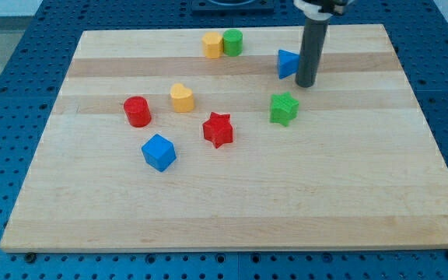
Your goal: Move the blue triangle slightly to the left side
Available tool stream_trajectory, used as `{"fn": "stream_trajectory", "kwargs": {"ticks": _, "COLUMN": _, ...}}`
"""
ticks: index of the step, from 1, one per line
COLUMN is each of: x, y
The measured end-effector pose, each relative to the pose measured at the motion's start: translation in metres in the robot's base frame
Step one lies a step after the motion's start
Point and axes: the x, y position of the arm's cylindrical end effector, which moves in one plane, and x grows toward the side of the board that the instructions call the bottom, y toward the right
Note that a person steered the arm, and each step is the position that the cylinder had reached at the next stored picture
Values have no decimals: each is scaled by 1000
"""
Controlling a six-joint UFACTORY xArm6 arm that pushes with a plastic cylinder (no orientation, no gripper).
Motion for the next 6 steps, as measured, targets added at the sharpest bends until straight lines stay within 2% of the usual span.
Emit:
{"fn": "stream_trajectory", "kwargs": {"ticks": 1, "x": -16, "y": 8}}
{"fn": "stream_trajectory", "kwargs": {"ticks": 6, "x": -41, "y": -2}}
